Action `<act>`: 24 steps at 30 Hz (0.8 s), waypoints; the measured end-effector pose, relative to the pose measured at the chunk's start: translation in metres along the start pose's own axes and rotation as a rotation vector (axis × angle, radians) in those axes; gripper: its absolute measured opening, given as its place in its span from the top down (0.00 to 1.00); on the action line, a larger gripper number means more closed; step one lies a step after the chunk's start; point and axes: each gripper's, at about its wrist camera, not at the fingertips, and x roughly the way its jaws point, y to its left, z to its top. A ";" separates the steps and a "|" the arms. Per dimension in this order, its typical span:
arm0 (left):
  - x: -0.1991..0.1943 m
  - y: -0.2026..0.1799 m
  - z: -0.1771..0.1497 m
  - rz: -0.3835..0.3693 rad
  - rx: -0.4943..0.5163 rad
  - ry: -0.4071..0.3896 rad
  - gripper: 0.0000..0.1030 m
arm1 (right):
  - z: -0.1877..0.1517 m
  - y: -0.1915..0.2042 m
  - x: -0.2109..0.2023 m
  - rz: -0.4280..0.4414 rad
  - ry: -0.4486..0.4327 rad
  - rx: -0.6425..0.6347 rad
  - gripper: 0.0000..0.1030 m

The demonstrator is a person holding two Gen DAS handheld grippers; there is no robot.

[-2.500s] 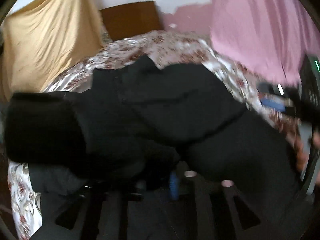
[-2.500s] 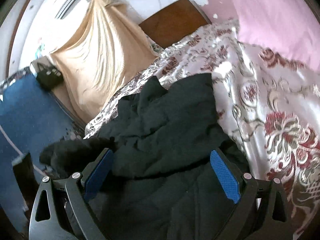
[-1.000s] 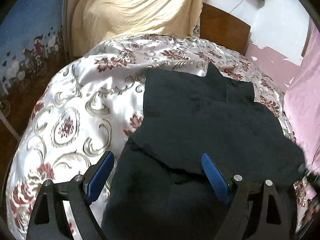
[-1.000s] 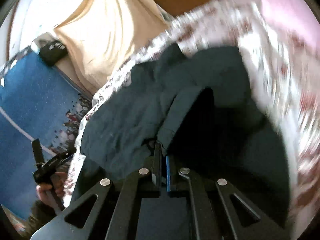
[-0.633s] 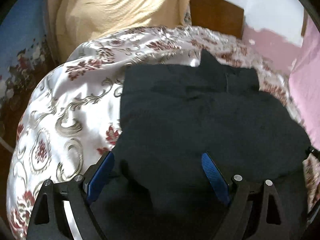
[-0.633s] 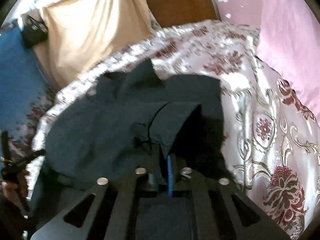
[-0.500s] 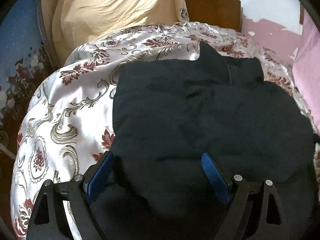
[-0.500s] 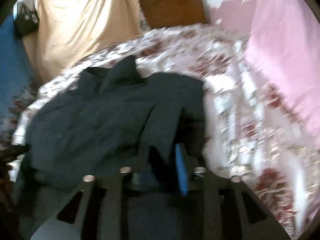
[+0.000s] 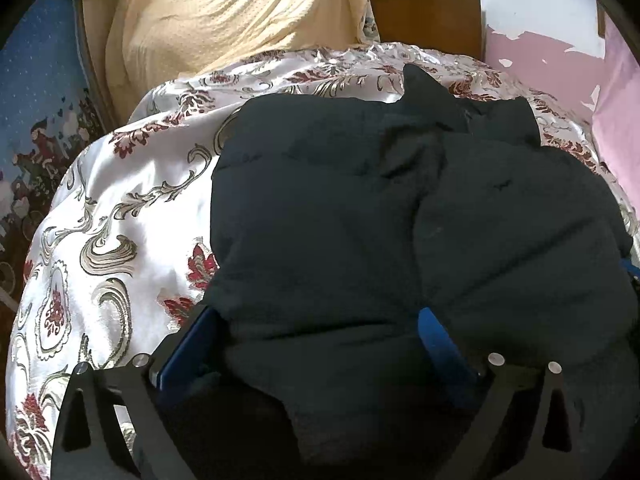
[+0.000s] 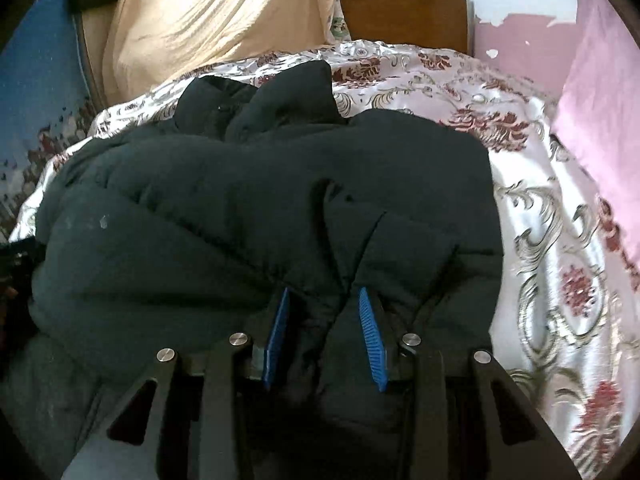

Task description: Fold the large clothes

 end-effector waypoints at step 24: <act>-0.054 0.016 0.026 -0.182 -0.122 -0.226 0.00 | -0.009 -0.011 -0.019 0.059 -0.135 0.101 0.31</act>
